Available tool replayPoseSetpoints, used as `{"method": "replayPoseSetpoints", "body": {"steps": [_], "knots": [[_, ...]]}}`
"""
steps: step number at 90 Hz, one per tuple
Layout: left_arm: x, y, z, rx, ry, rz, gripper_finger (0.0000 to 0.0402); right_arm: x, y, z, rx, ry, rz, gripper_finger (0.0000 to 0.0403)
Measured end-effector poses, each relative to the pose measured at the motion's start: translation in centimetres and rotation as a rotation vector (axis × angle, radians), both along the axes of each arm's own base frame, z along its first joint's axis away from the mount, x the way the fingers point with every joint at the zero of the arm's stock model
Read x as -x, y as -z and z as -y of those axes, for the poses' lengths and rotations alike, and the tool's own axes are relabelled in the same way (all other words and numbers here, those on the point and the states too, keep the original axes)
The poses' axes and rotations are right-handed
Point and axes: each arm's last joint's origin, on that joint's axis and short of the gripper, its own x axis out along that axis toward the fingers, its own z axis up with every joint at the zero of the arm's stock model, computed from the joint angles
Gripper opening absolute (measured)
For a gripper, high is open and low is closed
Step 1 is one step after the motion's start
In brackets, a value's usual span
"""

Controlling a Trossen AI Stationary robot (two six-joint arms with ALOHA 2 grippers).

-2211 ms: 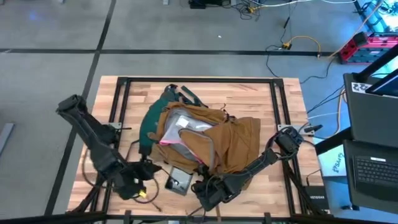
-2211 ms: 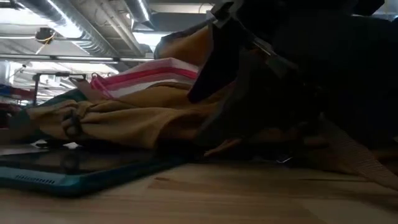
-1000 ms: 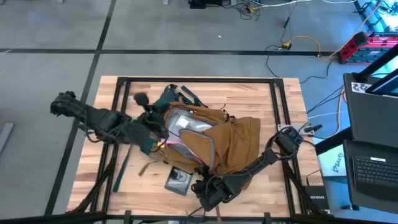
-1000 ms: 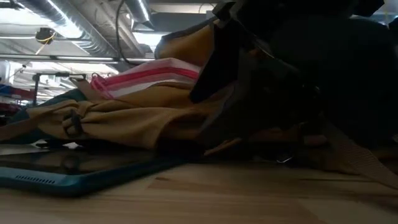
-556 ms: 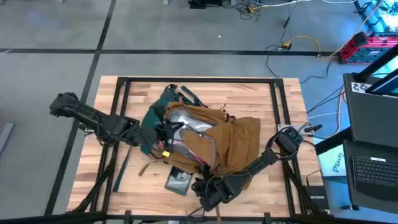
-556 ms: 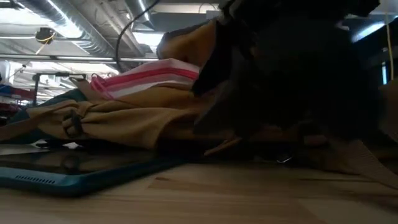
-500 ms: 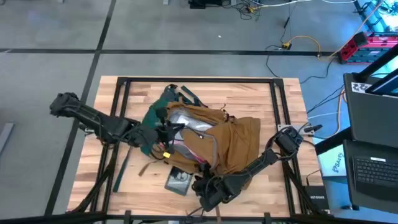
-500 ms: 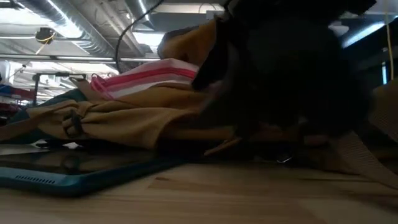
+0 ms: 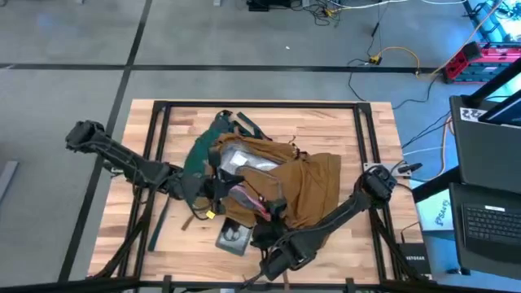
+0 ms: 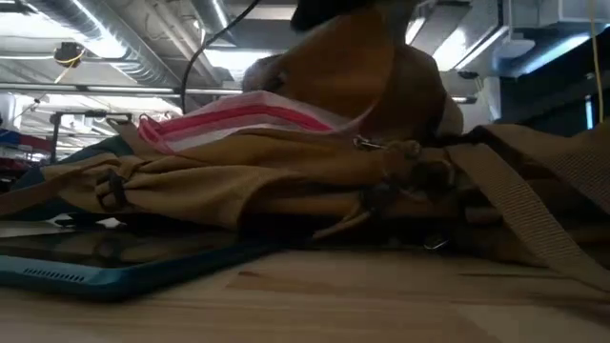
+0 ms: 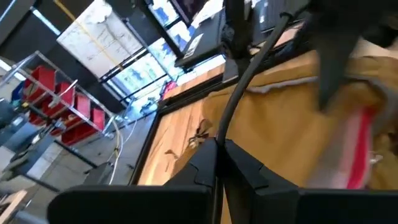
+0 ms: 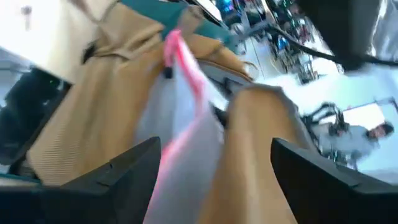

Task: Unpack backpack
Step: Put the black charger cable into the brown backpack

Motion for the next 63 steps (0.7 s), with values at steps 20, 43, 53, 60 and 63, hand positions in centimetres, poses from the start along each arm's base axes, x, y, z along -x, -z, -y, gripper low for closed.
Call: {"method": "replayPoseSetpoints", "body": {"steps": [20,43,53,60,63], "knots": [[0.5,1.3,0.9,-0.003,0.125,0.074,0.0,1.1,-2.5,1.8,-0.039,0.151,0.024,0.0288],[1.0,2.9,0.7,0.005,0.163,0.119,0.0,0.1,-2.1,4.5,-0.187,0.271,-0.068,0.0288],[1.2,3.4,0.6,0.01,0.163,0.136,0.0,-0.2,-1.7,5.3,-0.24,0.3,-0.11,0.0288],[1.3,3.6,0.5,0.01,0.16,0.134,0.0,-0.4,-1.7,5.4,-0.251,0.304,-0.108,0.0288],[1.3,3.8,0.4,0.009,0.157,0.133,0.0,-0.3,-1.7,5.3,-0.248,0.301,-0.106,0.0288]]}}
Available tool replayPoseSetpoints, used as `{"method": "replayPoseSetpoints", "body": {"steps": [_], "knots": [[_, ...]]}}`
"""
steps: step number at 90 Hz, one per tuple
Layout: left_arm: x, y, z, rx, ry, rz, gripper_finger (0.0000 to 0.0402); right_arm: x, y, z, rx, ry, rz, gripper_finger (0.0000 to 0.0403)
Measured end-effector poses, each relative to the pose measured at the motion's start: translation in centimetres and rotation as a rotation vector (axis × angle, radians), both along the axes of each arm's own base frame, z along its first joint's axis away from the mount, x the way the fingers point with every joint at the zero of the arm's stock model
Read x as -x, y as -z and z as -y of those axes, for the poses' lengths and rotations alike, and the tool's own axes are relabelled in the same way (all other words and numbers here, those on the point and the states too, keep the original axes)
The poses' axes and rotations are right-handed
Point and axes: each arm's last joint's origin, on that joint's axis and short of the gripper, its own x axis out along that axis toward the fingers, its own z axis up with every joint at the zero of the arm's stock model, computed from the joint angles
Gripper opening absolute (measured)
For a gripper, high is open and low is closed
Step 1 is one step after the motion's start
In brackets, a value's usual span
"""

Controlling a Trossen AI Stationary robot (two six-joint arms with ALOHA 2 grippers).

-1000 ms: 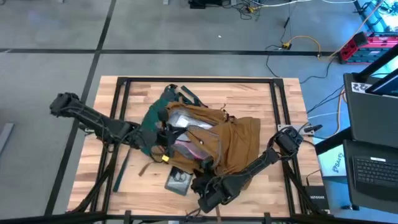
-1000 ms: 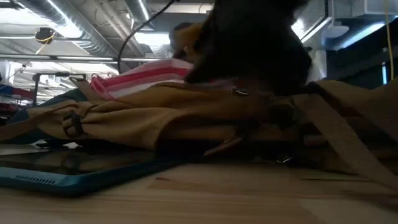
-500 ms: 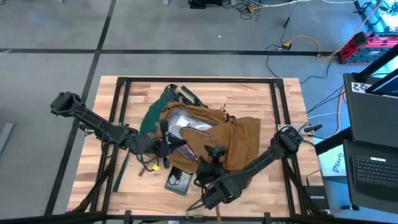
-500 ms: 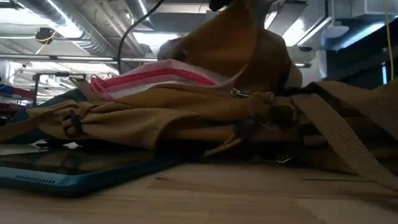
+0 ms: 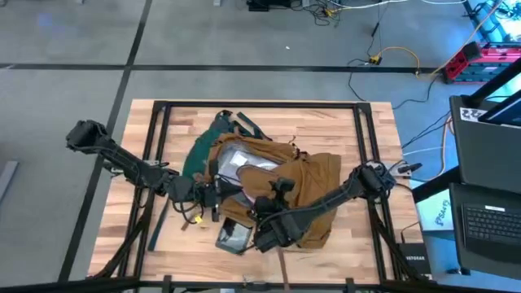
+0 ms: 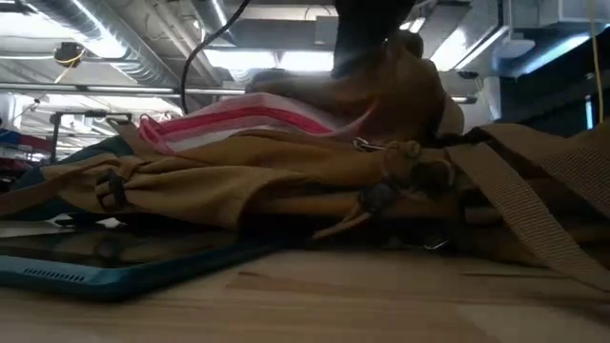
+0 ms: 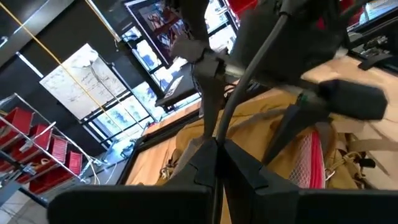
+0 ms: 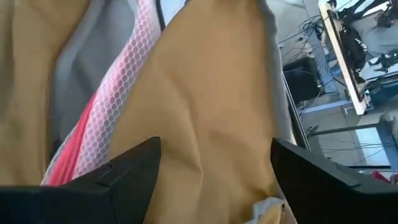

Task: Unpack backpack
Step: Put the black charger cable into the brown backpack

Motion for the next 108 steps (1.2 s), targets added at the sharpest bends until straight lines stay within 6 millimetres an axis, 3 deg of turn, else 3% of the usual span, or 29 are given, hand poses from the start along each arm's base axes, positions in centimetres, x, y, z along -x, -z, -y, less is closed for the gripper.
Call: {"method": "replayPoseSetpoints", "body": {"steps": [22,48,67,85,108], "knots": [[0.2,1.0,-1.2,0.016,-0.032,0.038,0.0,0.9,-1.6,-1.6,0.092,-0.056,0.088,0.0288],[-0.4,1.0,-2.4,0.052,0.045,0.042,0.0,3.3,-4.5,-6.3,0.135,-0.185,0.249,0.0288],[-0.7,1.0,-3.1,0.086,0.091,0.042,0.0,4.9,-4.6,-9.0,0.11,-0.251,0.298,0.0288],[-0.8,1.0,-3.5,0.105,0.102,0.043,0.0,3.9,-3.5,-10.3,-0.019,-0.339,0.266,0.0288],[-0.8,1.0,-3.4,0.105,0.107,0.041,0.0,1.1,-1.2,-12.9,-0.225,-0.713,0.268,0.024]]}}
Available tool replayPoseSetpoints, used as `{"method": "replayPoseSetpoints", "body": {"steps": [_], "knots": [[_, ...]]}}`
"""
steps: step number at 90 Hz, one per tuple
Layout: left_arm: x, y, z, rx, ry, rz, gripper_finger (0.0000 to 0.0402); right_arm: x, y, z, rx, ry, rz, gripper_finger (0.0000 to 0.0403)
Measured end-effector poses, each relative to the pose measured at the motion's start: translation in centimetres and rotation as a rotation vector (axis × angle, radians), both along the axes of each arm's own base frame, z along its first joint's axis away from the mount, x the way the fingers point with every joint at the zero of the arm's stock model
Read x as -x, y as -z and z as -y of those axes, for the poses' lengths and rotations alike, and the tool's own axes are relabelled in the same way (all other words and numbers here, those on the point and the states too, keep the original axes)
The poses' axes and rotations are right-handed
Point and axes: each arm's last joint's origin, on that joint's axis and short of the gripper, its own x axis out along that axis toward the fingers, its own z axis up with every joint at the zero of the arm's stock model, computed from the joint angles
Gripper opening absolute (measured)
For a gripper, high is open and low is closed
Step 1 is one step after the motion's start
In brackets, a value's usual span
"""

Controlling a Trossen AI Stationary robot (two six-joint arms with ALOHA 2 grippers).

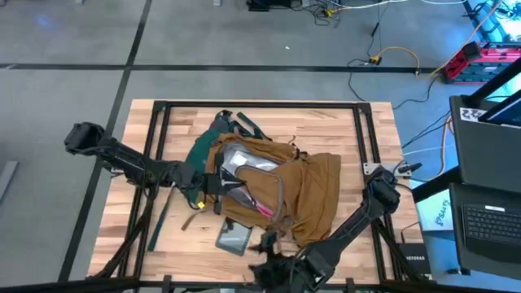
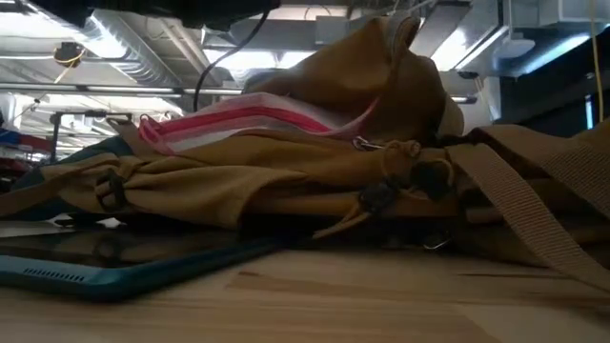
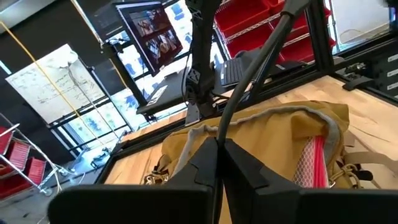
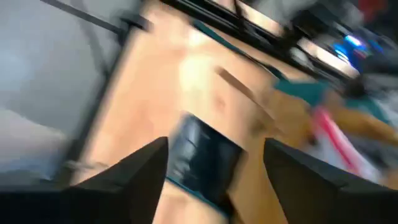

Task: Unpack backpack
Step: Put the black charger cable into the brown backpack

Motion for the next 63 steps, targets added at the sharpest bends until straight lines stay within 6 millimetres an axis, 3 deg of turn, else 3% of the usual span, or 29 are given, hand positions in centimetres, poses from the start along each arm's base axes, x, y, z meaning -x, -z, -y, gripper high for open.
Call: {"method": "replayPoseSetpoints", "body": {"steps": [30,48,63], "knots": [[0.1,0.1,0.2,0.006,0.008,-0.011,0.0,-0.4,3.3,2.0,0.073,0.049,-0.09,0.018],[0.1,0.1,0.2,0.017,0.007,-0.011,0.0,-0.3,5.6,2.7,-0.003,0.023,-0.063,0.0177],[0.1,0.2,0.2,0.021,0.008,-0.02,0.0,1.2,5.5,4.0,-0.075,-0.041,0.037,0.0176]]}}
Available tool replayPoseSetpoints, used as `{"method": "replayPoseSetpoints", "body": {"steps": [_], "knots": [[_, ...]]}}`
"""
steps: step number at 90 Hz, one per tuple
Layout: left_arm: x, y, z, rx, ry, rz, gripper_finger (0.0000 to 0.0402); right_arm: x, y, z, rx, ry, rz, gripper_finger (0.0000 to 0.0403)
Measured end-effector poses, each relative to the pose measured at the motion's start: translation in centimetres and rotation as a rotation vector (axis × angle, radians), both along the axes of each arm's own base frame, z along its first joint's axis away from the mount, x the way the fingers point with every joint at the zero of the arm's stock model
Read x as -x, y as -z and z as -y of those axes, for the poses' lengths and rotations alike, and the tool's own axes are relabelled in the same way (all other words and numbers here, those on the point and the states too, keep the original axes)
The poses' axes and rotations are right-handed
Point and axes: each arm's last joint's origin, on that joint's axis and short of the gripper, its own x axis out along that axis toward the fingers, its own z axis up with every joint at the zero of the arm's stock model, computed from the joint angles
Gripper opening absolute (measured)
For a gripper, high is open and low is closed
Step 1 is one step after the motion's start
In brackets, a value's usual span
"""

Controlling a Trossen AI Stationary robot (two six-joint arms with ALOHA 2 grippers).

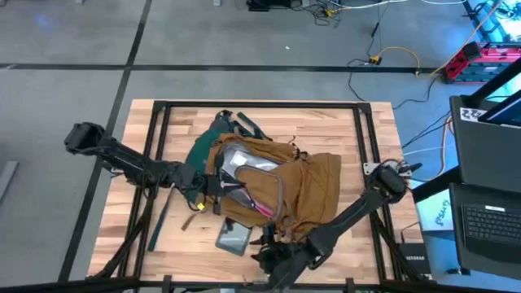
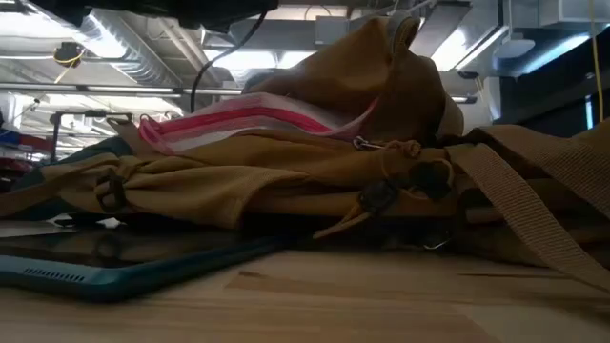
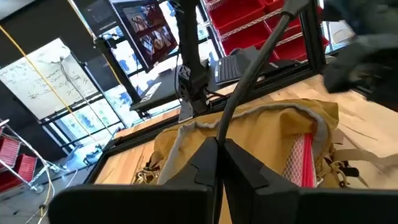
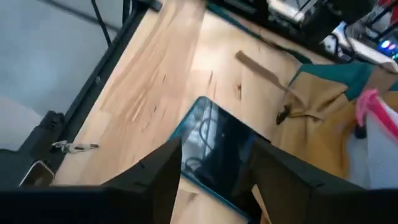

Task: Unpack backpack
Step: Put the black charger cable into the brown backpack

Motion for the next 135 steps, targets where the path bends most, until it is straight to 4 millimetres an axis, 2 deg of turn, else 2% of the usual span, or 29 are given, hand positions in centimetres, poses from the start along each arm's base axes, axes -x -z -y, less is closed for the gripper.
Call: {"method": "replayPoseSetpoints", "body": {"steps": [9,33,58,67,78,98,115,135], "knots": [[0.0,0.1,0.0,0.0,-0.001,-0.013,0.0,1.6,-0.3,1.4,-0.027,-0.001,0.054,0.0176],[0.0,0.2,0.0,0.0,-0.001,-0.015,0.0,6.9,-2.7,6.1,-0.08,0.094,0.257,0.0176],[0.0,0.2,0.0,0.0,-0.001,-0.019,0.0,9.7,-3.5,8.8,-0.045,0.256,0.336,0.0176],[0.0,0.3,0.0,0.002,-0.002,-0.027,0.0,9.8,-3.3,9.1,-0.028,0.341,0.351,0.018],[0.0,0.4,0.0,0.008,-0.003,-0.037,0.0,9.5,-3.2,9.6,-0.086,0.362,0.344,0.0199],[0.0,0.4,0.0,0.014,-0.003,-0.036,0.0,8.1,-2.2,11.3,-0.255,0.361,0.25,0.0266],[0.0,0.5,0.0,0.019,0.004,-0.045,0.0,7.7,-1.5,12.9,-0.235,0.428,0.191,0.0319],[0.1,0.6,0.0,0.017,0.005,-0.062,0.0,7.3,-1.4,13.6,-0.268,0.41,0.157,0.0331]]}}
